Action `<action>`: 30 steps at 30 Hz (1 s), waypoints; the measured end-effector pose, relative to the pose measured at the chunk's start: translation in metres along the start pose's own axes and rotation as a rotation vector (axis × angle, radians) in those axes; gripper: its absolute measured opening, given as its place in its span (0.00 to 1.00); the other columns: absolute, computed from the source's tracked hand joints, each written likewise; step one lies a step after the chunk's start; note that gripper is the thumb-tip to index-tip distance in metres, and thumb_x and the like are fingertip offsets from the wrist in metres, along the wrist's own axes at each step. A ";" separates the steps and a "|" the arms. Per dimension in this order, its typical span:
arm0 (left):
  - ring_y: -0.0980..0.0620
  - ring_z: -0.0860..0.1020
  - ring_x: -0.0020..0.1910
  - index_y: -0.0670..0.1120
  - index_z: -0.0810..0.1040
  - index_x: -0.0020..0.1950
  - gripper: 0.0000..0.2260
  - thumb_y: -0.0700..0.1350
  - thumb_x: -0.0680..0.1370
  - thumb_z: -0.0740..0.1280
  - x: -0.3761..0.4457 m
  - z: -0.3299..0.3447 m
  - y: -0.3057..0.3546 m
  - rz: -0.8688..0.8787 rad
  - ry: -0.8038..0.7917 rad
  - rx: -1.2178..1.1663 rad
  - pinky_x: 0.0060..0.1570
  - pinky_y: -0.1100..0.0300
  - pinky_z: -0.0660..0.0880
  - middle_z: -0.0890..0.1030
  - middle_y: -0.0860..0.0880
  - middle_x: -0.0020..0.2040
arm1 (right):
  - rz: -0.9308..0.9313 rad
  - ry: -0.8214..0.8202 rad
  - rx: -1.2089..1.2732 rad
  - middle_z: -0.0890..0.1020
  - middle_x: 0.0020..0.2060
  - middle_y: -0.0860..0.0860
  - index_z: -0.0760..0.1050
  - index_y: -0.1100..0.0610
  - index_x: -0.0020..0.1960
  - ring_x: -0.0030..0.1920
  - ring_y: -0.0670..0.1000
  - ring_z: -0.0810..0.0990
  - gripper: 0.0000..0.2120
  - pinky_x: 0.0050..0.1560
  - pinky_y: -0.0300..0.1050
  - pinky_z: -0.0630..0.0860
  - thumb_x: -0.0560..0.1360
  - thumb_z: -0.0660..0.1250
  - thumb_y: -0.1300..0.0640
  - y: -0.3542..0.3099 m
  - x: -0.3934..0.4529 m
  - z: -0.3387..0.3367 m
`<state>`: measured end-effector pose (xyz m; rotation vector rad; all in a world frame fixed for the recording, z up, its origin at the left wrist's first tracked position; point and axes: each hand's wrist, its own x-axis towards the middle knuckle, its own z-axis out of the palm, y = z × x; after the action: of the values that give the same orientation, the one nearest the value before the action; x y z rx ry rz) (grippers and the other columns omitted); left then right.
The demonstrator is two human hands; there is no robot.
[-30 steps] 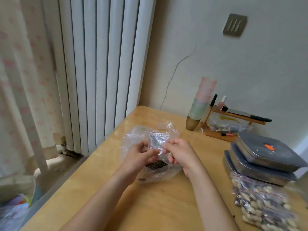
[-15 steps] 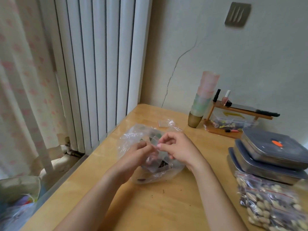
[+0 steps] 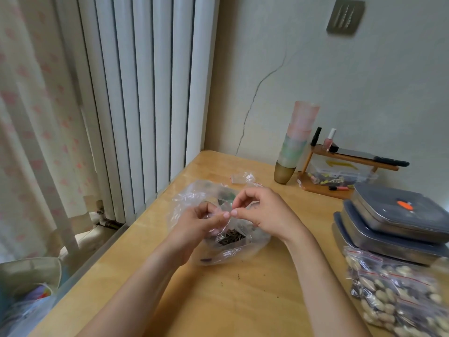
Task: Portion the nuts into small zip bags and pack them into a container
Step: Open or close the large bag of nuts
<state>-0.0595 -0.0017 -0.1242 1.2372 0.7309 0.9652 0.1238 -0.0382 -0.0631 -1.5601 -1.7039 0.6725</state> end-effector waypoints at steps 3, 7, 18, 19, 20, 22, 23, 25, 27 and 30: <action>0.47 0.73 0.38 0.42 0.77 0.44 0.10 0.44 0.73 0.77 0.000 -0.003 0.000 -0.017 -0.002 -0.004 0.43 0.52 0.73 0.77 0.44 0.38 | -0.030 -0.010 -0.033 0.79 0.30 0.40 0.81 0.52 0.42 0.27 0.45 0.67 0.04 0.33 0.38 0.65 0.73 0.75 0.59 -0.001 -0.003 -0.004; 0.48 0.71 0.36 0.43 0.76 0.46 0.11 0.44 0.74 0.77 0.000 -0.005 0.000 -0.010 -0.029 -0.009 0.40 0.54 0.71 0.77 0.42 0.40 | -0.059 -0.093 0.039 0.80 0.36 0.48 0.78 0.55 0.43 0.29 0.51 0.71 0.05 0.35 0.45 0.71 0.75 0.71 0.63 -0.004 -0.006 -0.005; 0.54 0.81 0.42 0.40 0.74 0.49 0.07 0.37 0.78 0.72 -0.005 -0.001 0.009 0.092 -0.160 0.086 0.43 0.65 0.76 0.80 0.46 0.44 | 0.023 -0.194 -0.015 0.85 0.44 0.52 0.85 0.48 0.48 0.46 0.50 0.81 0.08 0.60 0.57 0.78 0.78 0.69 0.46 0.001 -0.006 -0.007; 0.54 0.80 0.42 0.39 0.74 0.47 0.07 0.37 0.78 0.72 -0.004 -0.001 0.009 0.122 -0.147 0.108 0.43 0.64 0.75 0.80 0.46 0.43 | 0.043 -0.197 -0.039 0.85 0.44 0.54 0.85 0.48 0.47 0.45 0.50 0.82 0.14 0.60 0.58 0.78 0.77 0.68 0.39 0.001 -0.006 -0.006; 0.52 0.79 0.43 0.38 0.74 0.46 0.08 0.37 0.78 0.72 -0.004 -0.002 0.008 0.149 -0.141 0.129 0.46 0.61 0.75 0.80 0.45 0.43 | 0.062 -0.200 -0.063 0.86 0.44 0.54 0.85 0.49 0.47 0.46 0.51 0.83 0.20 0.60 0.59 0.79 0.74 0.67 0.33 0.001 -0.006 -0.005; 0.47 0.78 0.45 0.36 0.73 0.46 0.10 0.39 0.79 0.72 -0.004 -0.001 0.007 0.191 -0.154 0.169 0.48 0.51 0.73 0.81 0.41 0.43 | 0.086 -0.195 -0.115 0.86 0.43 0.53 0.85 0.50 0.46 0.47 0.53 0.85 0.27 0.59 0.59 0.81 0.70 0.64 0.27 0.001 -0.005 -0.001; 0.46 0.77 0.46 0.36 0.73 0.47 0.11 0.41 0.78 0.72 -0.004 0.000 0.007 0.198 -0.164 0.186 0.48 0.48 0.72 0.81 0.40 0.44 | 0.092 -0.188 -0.130 0.86 0.42 0.51 0.84 0.50 0.46 0.46 0.52 0.85 0.27 0.58 0.59 0.81 0.71 0.64 0.27 0.001 -0.005 0.001; 0.50 0.78 0.47 0.37 0.72 0.49 0.12 0.41 0.77 0.74 -0.005 0.001 0.007 0.185 -0.155 0.215 0.48 0.53 0.74 0.81 0.43 0.46 | 0.073 -0.168 -0.125 0.86 0.38 0.49 0.84 0.49 0.45 0.42 0.48 0.84 0.19 0.56 0.59 0.82 0.75 0.66 0.34 0.000 -0.005 0.001; 0.56 0.79 0.53 0.42 0.71 0.55 0.17 0.43 0.75 0.77 -0.006 0.001 0.007 0.145 -0.126 0.262 0.51 0.60 0.76 0.80 0.49 0.52 | 0.029 -0.152 -0.123 0.84 0.37 0.49 0.84 0.46 0.46 0.41 0.47 0.82 0.11 0.55 0.57 0.80 0.78 0.68 0.41 -0.002 -0.006 -0.001; 0.60 0.77 0.62 0.51 0.71 0.64 0.24 0.51 0.73 0.78 -0.007 -0.001 0.006 0.095 -0.161 0.344 0.60 0.58 0.76 0.79 0.55 0.61 | -0.036 -0.167 -0.179 0.85 0.38 0.45 0.85 0.42 0.50 0.41 0.44 0.82 0.07 0.49 0.46 0.80 0.79 0.69 0.43 -0.009 -0.009 -0.002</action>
<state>-0.0644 -0.0074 -0.1186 1.6432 0.7346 0.8254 0.1199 -0.0481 -0.0558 -1.6288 -1.9577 0.6626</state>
